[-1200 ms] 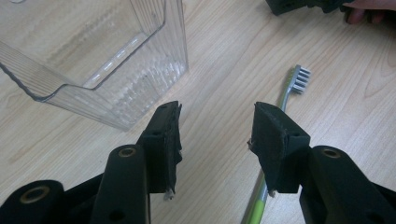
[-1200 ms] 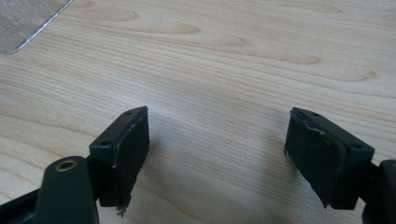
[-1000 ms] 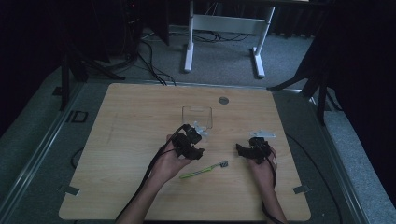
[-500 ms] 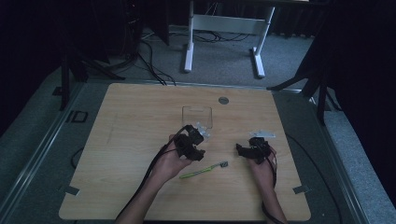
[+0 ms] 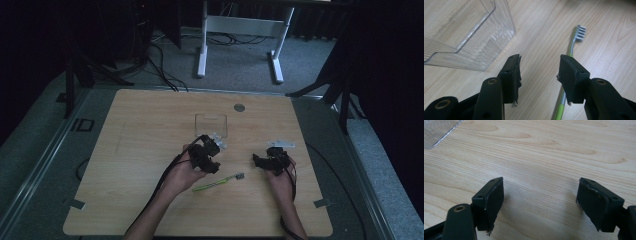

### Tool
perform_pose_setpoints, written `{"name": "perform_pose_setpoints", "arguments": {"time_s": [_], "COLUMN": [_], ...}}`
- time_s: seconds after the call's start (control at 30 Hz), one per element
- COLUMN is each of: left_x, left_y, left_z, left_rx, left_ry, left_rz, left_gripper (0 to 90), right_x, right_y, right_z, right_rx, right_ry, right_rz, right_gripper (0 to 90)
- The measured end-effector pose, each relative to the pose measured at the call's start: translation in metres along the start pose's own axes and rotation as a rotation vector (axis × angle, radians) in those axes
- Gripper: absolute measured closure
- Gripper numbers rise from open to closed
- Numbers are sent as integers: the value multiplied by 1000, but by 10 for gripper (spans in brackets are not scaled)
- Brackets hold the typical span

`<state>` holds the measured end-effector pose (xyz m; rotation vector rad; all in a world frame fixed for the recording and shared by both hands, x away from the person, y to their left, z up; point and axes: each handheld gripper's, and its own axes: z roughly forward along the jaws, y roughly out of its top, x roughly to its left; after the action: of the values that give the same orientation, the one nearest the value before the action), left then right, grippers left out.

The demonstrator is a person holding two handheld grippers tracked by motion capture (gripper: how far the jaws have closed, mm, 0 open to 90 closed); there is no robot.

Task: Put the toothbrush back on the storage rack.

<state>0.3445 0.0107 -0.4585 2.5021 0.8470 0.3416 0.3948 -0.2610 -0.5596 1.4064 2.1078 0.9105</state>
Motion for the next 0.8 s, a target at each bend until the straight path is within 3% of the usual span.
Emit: {"name": "perform_pose_setpoints", "arguments": {"time_s": [0.8], "left_x": [-2], "left_y": [3], "left_z": [8], "left_rx": [36], "left_ry": [-42], "left_rz": [38], "left_gripper": [562], "right_x": [0], "right_y": [0], "right_z": [0], "right_rx": [0], "right_ry": [0], "right_rz": [0], "right_gripper": [220]}}
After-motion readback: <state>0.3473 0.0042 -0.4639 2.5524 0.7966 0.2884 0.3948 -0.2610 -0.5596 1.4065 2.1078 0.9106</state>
